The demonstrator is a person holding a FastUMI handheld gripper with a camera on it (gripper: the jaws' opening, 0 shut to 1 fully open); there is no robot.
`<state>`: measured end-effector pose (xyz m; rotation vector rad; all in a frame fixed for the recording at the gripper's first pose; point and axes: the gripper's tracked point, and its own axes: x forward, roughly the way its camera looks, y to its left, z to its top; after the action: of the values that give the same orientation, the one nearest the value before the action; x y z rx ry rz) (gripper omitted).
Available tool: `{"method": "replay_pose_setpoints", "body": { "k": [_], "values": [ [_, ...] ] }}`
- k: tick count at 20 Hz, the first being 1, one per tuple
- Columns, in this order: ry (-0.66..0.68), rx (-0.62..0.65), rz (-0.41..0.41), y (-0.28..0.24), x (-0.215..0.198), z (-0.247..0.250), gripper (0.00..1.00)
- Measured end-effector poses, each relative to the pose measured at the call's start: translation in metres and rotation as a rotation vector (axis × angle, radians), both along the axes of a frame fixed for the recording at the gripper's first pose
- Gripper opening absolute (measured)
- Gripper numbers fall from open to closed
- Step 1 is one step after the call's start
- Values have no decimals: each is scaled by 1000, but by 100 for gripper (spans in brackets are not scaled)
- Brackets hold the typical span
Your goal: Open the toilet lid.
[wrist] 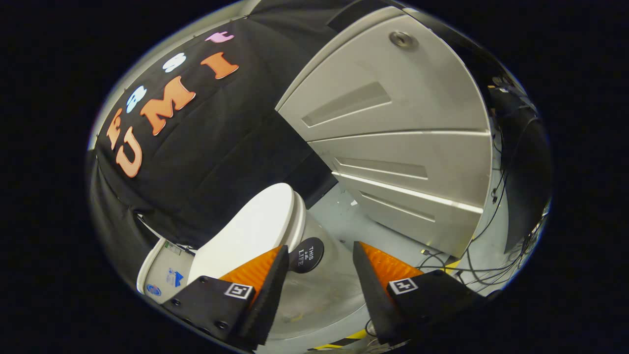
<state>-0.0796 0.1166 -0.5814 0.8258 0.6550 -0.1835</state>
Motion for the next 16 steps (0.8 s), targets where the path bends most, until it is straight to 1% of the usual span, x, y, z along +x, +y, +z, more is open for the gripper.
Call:
{"method": "replay_pose_setpoints", "body": {
  "k": [1,2,3,5,6,7,8,9,12,14,15,16],
  "values": [
    [-4,44,-16,0,2,0,82],
    [-8,86,-29,2,2,-1,82],
    [-16,123,-43,2,4,0,72],
    [-36,172,-59,3,8,2,71],
    [-44,191,-68,2,11,0,68],
    [-47,208,-78,2,13,2,52],
    [-50,218,-81,3,13,-1,52],
    [-65,239,-75,6,16,2,45],
    [-65,254,-92,4,15,3,27],
    [-74,285,-93,-2,10,11,24],
    [-70,296,-114,2,15,8,15],
    [-69,303,-114,2,13,13,15]
  ]
}}
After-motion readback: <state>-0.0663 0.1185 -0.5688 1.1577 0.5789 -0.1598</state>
